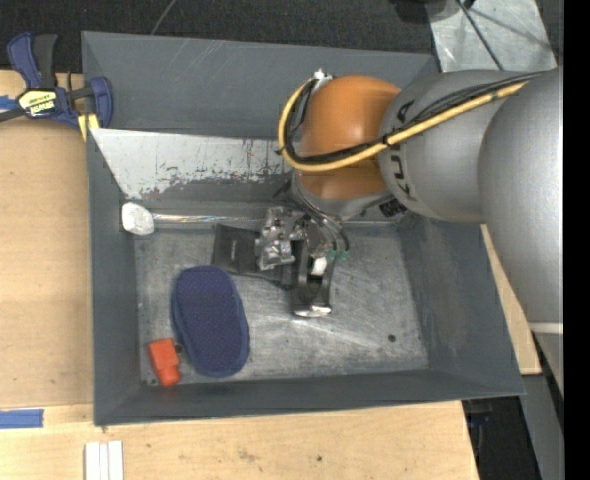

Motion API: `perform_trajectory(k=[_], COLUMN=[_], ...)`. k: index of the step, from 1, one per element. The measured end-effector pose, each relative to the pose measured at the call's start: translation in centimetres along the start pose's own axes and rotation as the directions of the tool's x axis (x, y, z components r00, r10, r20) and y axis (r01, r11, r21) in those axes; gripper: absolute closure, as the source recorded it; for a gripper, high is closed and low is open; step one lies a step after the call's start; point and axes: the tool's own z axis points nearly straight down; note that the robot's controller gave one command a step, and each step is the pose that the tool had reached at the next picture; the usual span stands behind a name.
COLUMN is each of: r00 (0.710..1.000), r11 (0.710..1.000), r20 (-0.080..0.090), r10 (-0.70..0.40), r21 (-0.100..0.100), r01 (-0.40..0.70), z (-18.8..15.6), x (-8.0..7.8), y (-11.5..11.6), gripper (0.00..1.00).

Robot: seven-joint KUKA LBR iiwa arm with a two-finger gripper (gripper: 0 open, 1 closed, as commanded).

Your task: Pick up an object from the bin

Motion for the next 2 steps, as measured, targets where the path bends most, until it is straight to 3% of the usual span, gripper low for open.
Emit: perform_trajectory(k=[1, 2], r00=[1.0, 1.0], r11=[1.0, 1.0], r20=[0.0, 0.0], r10=[0.0, 0.0], r21=[0.0, 0.0], r01=[0.0, 0.0], z=[0.0, 0.0], x=[0.0, 0.0], y=[0.0, -0.01], gripper=[0.0, 1.0])
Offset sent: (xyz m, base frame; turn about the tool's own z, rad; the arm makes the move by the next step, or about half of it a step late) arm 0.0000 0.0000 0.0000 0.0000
